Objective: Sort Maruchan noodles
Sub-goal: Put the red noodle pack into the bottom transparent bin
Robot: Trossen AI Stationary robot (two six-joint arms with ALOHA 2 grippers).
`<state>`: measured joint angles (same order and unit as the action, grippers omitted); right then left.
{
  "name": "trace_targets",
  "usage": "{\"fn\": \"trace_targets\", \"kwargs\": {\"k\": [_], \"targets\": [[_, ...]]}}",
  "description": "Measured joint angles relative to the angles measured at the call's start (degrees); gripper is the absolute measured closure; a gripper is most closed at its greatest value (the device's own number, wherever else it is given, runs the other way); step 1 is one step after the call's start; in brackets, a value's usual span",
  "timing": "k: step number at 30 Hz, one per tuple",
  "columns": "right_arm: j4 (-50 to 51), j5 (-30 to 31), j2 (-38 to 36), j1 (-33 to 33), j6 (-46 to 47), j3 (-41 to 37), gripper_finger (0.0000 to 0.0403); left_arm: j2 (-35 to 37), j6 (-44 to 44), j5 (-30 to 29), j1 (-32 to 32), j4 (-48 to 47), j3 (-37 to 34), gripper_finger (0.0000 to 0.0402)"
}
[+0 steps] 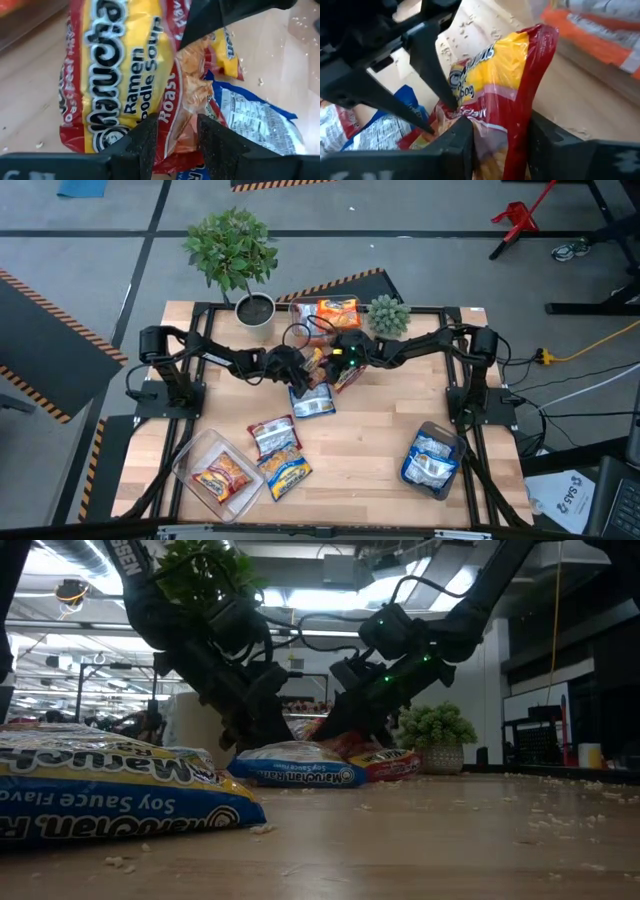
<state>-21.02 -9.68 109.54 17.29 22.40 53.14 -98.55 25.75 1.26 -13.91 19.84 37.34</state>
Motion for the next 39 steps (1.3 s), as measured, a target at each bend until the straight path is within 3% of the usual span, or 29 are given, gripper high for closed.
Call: {"fn": "trace_targets", "kwargs": {"k": [9, 20, 24, 30, 39], "targets": [[-0.71, -0.78, -1.63, -0.12, 1.55, -0.21, 0.0308, 9.87, 3.79, 1.53, -0.32, -7.04, 0.03, 0.0267], [-1.11, 0.73, -6.20, -3.60, 3.14, 2.38, 0.0309, 38.77, 14.18, 5.28, 0.96, -21.47, 0.07, 0.0267], [0.44, 1.93, -6.13, -8.02, 2.61, 8.52, 0.0309, 50.22, 18.23, 5.69, 3.13, -20.92, 0.14, 0.0267], [11.23, 5.32, -3.02, -16.41, -3.28, 21.78, 0.0309, 64.98, 20.42, 1.80, 7.26, -20.33, 0.14, 0.0267], [15.14, 6.43, 7.94, -24.63, -8.46, 40.28, 0.0310, 79.08, 19.72, -3.02, 9.22, -20.44, 0.23, 0.0267]]}}
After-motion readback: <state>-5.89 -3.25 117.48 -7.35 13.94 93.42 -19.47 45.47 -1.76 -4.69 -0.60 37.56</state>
